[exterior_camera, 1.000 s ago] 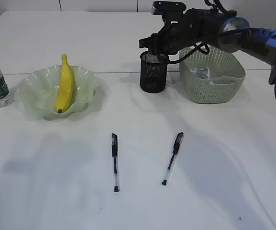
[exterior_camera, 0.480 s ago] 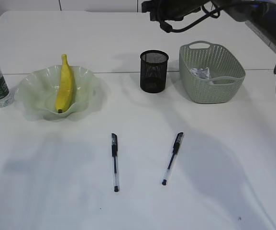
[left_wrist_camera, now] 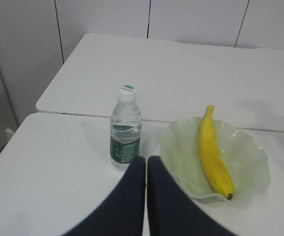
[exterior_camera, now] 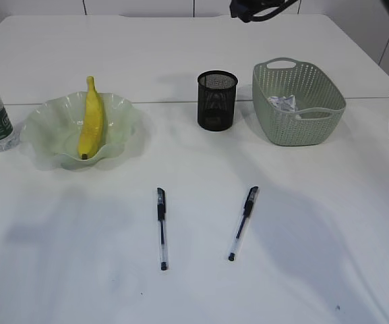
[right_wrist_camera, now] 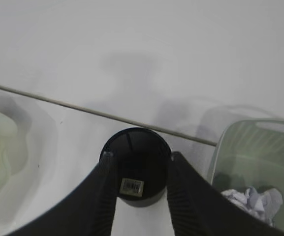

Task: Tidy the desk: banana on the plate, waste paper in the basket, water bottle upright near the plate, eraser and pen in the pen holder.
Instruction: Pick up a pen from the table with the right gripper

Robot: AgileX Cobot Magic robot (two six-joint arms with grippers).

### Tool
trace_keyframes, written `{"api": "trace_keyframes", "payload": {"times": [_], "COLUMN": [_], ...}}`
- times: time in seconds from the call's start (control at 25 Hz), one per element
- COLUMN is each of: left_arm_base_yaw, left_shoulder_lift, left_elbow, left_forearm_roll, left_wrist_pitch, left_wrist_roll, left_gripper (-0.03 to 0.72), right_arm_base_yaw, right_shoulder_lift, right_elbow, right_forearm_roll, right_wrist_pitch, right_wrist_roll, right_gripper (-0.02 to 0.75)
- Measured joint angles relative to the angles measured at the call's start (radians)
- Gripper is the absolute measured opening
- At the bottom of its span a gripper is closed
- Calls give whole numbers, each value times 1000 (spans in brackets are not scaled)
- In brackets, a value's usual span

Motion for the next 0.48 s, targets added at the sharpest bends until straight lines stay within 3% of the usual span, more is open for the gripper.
{"api": "trace_keyframes", "payload": {"times": [0.48], "left_arm_base_yaw": [0], "left_shoulder_lift": [0], "left_elbow": [0], "left_forearm_roll": [59], "left_wrist_pitch": [107], "left_wrist_roll": [0], "left_gripper": [-24], "right_arm_base_yaw": [-2], "right_shoulder_lift": [-66], "right_elbow": [-11], "right_forearm_roll": [50], "right_wrist_pitch": [41], "right_wrist_roll": [59], "right_gripper": [265]}}
